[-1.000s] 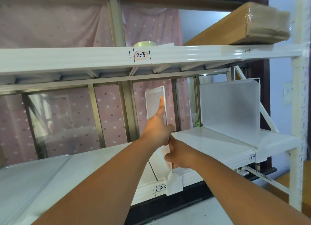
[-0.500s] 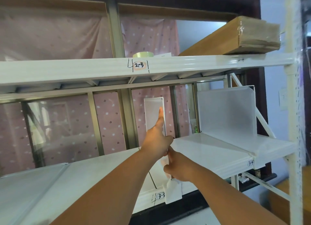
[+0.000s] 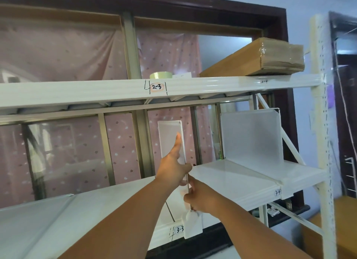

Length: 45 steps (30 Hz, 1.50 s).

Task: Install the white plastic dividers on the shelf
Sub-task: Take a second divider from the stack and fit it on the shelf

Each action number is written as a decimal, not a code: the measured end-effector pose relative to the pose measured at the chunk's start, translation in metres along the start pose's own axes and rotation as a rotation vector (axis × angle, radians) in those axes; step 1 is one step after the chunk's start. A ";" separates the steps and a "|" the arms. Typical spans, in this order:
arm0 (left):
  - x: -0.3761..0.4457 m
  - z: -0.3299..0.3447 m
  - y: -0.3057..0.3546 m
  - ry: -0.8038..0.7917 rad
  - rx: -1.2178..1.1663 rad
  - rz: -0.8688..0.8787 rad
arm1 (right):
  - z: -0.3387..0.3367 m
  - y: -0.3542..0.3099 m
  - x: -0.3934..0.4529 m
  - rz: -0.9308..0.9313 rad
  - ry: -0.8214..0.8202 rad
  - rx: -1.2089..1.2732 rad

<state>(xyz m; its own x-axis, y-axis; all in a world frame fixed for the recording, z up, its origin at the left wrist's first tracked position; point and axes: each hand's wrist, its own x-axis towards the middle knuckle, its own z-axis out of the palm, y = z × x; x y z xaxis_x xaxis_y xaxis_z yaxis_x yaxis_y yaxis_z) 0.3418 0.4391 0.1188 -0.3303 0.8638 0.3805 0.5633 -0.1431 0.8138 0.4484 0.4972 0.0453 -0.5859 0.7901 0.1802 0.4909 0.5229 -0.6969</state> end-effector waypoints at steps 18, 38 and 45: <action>-0.022 -0.092 -0.006 0.000 0.414 -0.045 | -0.026 -0.046 -0.021 -0.044 0.208 0.003; -0.062 -0.228 -0.045 0.109 0.643 -0.207 | 0.017 -0.188 -0.013 -0.220 0.487 -0.462; -0.103 -0.305 -0.092 0.185 0.708 -0.380 | 0.100 -0.226 0.020 -0.234 0.188 -0.439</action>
<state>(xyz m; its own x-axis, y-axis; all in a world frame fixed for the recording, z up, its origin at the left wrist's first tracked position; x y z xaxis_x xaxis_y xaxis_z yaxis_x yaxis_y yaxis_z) 0.0927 0.2159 0.1384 -0.6789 0.6897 0.2518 0.7119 0.5343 0.4558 0.2614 0.3631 0.1371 -0.6065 0.6587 0.4453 0.6081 0.7451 -0.2739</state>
